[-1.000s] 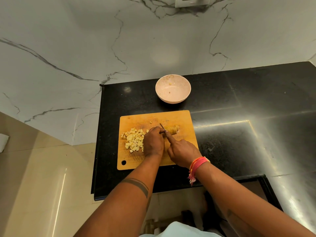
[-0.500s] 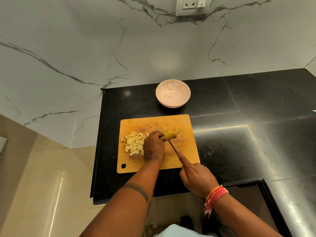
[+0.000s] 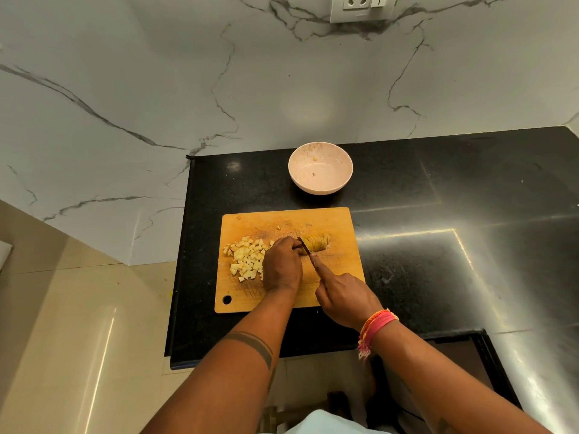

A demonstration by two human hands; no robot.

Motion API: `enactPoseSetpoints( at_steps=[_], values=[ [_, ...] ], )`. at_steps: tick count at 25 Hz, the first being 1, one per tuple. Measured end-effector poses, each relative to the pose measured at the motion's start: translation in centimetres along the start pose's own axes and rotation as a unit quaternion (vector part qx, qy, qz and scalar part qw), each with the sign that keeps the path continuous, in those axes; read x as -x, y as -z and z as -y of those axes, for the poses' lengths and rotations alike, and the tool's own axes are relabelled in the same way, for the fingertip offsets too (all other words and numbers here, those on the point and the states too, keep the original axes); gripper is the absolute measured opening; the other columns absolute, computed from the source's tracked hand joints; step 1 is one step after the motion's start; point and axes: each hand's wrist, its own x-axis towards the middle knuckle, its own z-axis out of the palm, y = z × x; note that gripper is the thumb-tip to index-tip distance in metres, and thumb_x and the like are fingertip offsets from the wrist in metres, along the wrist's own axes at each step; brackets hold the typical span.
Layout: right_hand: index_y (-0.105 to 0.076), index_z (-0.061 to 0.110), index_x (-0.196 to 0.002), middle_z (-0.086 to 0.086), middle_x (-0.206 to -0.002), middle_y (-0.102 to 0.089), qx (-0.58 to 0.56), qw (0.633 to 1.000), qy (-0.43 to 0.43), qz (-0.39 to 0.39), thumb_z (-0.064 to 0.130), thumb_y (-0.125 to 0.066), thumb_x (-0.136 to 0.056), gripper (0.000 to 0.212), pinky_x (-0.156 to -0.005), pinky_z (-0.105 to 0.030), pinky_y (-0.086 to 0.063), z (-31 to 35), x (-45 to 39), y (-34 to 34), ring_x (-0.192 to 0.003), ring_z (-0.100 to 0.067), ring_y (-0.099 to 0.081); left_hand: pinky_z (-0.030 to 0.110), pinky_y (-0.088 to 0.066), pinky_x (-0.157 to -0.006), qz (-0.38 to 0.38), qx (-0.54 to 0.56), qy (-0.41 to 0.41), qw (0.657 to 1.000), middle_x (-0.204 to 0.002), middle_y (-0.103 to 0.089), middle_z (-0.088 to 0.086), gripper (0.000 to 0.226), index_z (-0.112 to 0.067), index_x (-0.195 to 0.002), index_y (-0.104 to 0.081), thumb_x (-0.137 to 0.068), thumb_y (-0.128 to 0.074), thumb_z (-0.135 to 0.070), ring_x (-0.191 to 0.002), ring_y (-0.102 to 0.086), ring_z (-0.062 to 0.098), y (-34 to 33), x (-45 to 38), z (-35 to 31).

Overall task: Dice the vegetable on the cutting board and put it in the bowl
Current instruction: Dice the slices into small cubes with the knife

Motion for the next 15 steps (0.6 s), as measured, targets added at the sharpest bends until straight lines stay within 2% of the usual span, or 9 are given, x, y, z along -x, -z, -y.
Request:
enactPoseSetpoints(
  at_steps=[5,10,13,15],
  values=[
    [0.001,0.032,-0.162,-0.006,-0.068,-0.048,0.007,1.0,-0.006,0.018,0.034,-0.033,-0.104,0.067,-0.054,-0.037,-0.037,0.8,-2.1,-0.5,-0.055,-0.025,-0.045,0.032,-0.054,-0.073,0.017,-0.017,0.002,1.0,-0.105,-0.07,-0.001,0.014,-0.018,-0.098,-0.072,-0.097,-0.059,-0.015,-0.088,-0.062,0.019,0.0,-0.1,0.1],
    [0.006,0.035,-0.16,-0.005,-0.07,-0.054,-0.021,1.0,-0.014,0.007,0.034,-0.034,-0.104,0.07,-0.051,-0.036,-0.037,0.1,0.6,-2.3,-0.056,-0.025,-0.05,0.033,-0.054,-0.075,0.011,-0.025,0.004,1.0,-0.107,-0.068,-0.002,0.012,-0.02,-0.101,-0.069,-0.098,-0.058,-0.015,-0.09,-0.06,0.018,-0.1,0.1,-0.4],
    [0.011,0.039,-0.159,-0.005,-0.069,-0.059,-0.017,1.0,-0.02,0.009,0.035,-0.034,-0.103,0.071,-0.049,-0.037,-0.043,-1.0,2.6,-2.7,-0.055,-0.024,-0.055,0.032,-0.052,-0.08,0.015,-0.032,0.007,0.999,-0.117,-0.065,-0.002,0.018,-0.022,-0.115,-0.067,-0.1,-0.057,-0.017,-0.102,-0.06,0.018,0.0,0.0,-1.0],
    [0.007,0.04,-0.159,-0.005,-0.07,-0.059,-0.022,0.999,-0.021,0.009,0.035,-0.033,-0.103,0.069,-0.053,-0.041,-0.049,-1.5,2.7,-2.4,-0.056,-0.024,-0.056,0.034,-0.052,-0.088,0.032,-0.057,-0.012,0.998,-0.127,-0.06,-0.002,0.027,-0.023,-0.126,-0.064,-0.101,-0.056,-0.017,-0.113,-0.057,0.02,0.0,0.0,-1.2]
  ],
)
